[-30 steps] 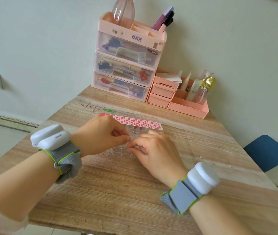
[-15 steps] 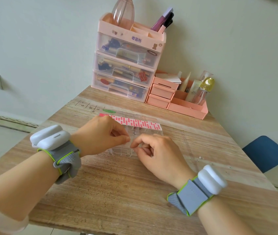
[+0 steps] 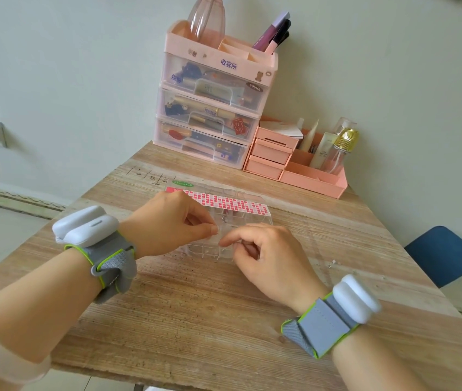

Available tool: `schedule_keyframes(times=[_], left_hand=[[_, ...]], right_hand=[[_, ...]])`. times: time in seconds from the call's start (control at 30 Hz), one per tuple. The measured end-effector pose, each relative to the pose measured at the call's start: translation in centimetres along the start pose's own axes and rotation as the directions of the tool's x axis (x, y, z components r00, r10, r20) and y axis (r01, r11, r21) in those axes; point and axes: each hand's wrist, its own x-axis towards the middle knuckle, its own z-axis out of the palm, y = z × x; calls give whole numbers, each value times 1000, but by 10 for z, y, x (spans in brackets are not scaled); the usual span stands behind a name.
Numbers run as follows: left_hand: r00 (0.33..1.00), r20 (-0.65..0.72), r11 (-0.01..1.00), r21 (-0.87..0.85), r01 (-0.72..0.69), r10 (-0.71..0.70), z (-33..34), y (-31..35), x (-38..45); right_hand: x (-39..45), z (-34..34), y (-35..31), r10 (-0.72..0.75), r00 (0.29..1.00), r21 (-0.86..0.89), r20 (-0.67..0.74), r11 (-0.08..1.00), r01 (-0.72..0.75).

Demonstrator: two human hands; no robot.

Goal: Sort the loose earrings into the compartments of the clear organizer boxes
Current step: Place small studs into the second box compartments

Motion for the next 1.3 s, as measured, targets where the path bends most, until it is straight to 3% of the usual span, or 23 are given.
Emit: schedule_keyframes(times=[0.07, 0.27, 0.63, 0.83, 1.0, 1.17, 1.3], left_hand=[[1000, 8, 1000, 2, 0, 0, 0, -1, 0], [999, 51, 1000, -29, -2, 4, -3, -3, 0], [995, 97, 995, -104, 3, 7, -5, -6, 0], [995, 95, 996, -84, 7, 1, -6, -5, 0], [996, 83, 999, -40, -5, 8, -4, -2, -2], [995, 95, 999, 31, -16, 13, -2, 5, -4], [998, 62, 994, 111, -23, 16, 2, 10, 0]], right_hand=[[0, 0, 0, 9, 999, 11, -37, 1000, -9], [3, -1, -6, 10, 998, -85, 69, 996, -4], [2, 9, -4, -269, 963, -203, -37, 945, 256], [2, 14, -2, -334, 942, -231, -23, 919, 320], [1, 14, 1, -319, 947, -184, -17, 932, 311], [-2, 6, 7, -177, 983, -8, 40, 984, 178], [-7, -4, 18, -117, 993, 42, -29, 992, 118]])
